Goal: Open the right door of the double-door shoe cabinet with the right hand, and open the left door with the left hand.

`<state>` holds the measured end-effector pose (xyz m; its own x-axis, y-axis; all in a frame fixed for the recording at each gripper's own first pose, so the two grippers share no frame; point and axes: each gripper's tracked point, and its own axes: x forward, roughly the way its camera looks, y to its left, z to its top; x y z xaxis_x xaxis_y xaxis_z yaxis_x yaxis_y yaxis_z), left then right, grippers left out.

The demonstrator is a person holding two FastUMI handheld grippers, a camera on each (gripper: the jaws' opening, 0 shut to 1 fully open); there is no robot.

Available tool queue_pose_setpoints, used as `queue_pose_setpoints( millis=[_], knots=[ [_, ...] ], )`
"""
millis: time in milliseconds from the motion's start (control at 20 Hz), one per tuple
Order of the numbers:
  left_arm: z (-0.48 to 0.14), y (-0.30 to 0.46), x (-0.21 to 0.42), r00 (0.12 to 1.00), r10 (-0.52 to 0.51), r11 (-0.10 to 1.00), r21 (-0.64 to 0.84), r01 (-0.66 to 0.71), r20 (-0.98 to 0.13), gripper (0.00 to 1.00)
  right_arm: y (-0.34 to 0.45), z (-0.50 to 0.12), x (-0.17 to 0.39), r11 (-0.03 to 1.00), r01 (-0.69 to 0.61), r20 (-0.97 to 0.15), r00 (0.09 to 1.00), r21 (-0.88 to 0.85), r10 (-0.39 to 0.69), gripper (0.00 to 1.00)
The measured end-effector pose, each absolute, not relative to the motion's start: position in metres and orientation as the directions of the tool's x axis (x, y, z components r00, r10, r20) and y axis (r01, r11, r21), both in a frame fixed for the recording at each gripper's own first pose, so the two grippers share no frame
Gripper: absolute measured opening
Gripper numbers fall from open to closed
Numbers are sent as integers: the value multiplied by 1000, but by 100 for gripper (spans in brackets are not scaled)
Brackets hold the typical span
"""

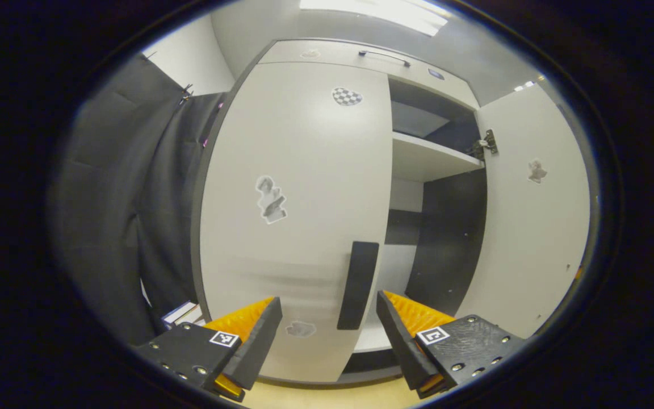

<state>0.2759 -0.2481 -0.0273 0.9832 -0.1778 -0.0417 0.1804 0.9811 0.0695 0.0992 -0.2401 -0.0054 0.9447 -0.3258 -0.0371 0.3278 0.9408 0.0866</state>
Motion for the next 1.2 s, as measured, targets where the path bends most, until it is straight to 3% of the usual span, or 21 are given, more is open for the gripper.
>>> queue_pose_setpoints(
  millis=[50,500,600,650,700,750,850,900,1100,1200],
  knots=[
    [-29,-253,285,984,-170,981,84,173,-44,97,-241,-7,108,944,317,-37,948,92,-315,98],
    [-24,-281,317,996,-91,972,215,92,-17,97,-257,-24,163,954,289,-86,955,81,-283,98],
    [-21,-286,323,997,-76,966,249,75,-2,77,-259,-26,169,955,295,-86,953,36,-291,98],
    [-22,-287,325,997,-71,965,253,70,-6,72,-257,-27,173,957,289,-92,954,30,-286,98],
    [-25,-288,326,998,-61,968,241,61,-7,78,-255,-29,176,960,280,-97,956,30,-276,98],
    [-26,-284,328,999,-36,975,220,38,-9,65,-256,-31,178,960,277,-102,956,28,-273,98],
    [-32,-280,329,1000,-23,987,159,26,-21,52,-264,-34,181,952,304,-108,946,-19,-305,98],
    [-36,-282,330,999,-38,990,131,42,-38,53,-264,-34,181,953,301,-105,947,-41,-304,98],
    [-38,-285,330,1000,-14,978,209,18,-23,30,-258,-40,186,963,267,-128,954,-46,-271,100],
    [-42,-285,330,1000,-6,978,210,12,-29,24,-260,-34,184,958,284,-107,952,-41,-286,98]
  ],
)
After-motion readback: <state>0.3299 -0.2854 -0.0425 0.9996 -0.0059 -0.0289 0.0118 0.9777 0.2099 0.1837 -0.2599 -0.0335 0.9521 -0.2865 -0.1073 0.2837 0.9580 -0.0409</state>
